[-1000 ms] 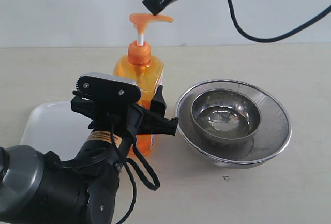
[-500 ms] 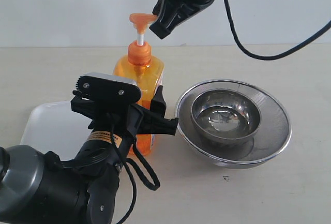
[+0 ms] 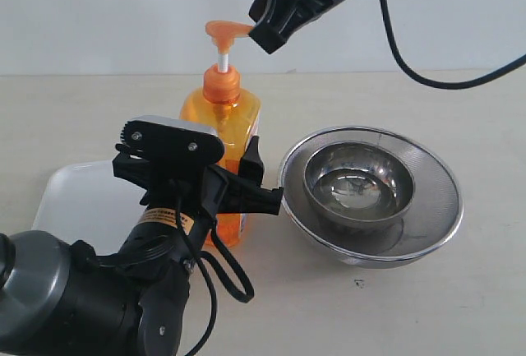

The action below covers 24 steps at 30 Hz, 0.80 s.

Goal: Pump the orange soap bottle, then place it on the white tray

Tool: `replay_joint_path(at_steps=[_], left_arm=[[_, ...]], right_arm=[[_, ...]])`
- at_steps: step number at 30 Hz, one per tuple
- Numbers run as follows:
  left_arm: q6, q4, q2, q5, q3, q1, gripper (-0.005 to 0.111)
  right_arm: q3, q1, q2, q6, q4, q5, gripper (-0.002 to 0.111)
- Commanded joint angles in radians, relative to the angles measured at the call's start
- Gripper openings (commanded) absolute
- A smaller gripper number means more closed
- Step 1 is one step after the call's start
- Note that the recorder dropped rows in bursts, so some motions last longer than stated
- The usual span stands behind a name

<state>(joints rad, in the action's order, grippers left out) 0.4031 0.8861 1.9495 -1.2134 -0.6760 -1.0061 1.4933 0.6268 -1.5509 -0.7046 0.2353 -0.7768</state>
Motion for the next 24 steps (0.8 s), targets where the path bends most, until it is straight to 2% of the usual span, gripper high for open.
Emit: replay_joint_path(at_steps=[1, 24], left_arm=[[0.016, 0.013, -0.011, -0.008, 0.007, -0.004, 0.005], [0.016, 0.013, -0.011, -0.008, 0.007, -0.004, 0.005]], right_arm=[[-0.004, -0.001, 0.006, -0.006, 0.005, -0.009, 0.000], [-0.004, -0.001, 0.006, -0.029, 0.044, -0.046, 0.000]])
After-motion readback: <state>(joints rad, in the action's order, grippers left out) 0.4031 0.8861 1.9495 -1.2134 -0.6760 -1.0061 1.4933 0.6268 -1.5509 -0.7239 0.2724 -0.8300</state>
